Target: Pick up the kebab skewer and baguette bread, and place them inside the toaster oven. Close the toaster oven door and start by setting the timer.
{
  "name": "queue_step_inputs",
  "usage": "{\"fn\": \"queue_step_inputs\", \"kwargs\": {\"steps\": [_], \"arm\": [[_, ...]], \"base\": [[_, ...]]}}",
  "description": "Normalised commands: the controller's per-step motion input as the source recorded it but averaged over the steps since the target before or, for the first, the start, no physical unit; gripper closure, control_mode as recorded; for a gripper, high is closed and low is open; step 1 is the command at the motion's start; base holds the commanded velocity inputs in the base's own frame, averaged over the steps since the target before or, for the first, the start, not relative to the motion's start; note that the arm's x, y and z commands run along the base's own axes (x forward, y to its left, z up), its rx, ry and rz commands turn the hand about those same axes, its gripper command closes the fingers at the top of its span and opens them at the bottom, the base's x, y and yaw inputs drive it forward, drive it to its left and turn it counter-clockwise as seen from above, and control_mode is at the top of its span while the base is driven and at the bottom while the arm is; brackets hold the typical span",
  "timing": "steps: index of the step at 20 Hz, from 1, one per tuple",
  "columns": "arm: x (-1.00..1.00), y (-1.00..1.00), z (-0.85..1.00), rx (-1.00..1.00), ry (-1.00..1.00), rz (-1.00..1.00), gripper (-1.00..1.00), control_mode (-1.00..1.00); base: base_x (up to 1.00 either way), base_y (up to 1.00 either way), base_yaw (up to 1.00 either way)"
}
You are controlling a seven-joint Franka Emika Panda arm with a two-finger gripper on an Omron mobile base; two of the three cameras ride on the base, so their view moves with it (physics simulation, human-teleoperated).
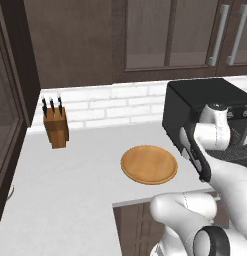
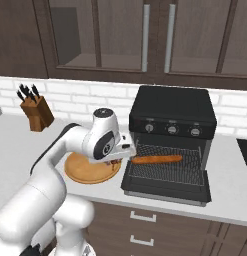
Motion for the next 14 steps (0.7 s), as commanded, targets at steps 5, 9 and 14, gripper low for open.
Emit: {"fn": "queue_step_inputs", "kwargs": {"steps": [5, 9, 14], "arm": [[-0.39, -1.0, 0.35, 0.0, 0.0, 0.0, 1.0, -1.0], [-0.12, -1.0, 0.04, 0.01, 0.0, -0.03, 1.0, -1.0], [0.06, -1.0, 0.08, 0.03, 0.0, -0.09, 1.0, -1.0]], "base": [[0.0, 0.0, 0.0], [0.0, 0.0, 0.0], [0.0, 0.0, 0.0]]}}
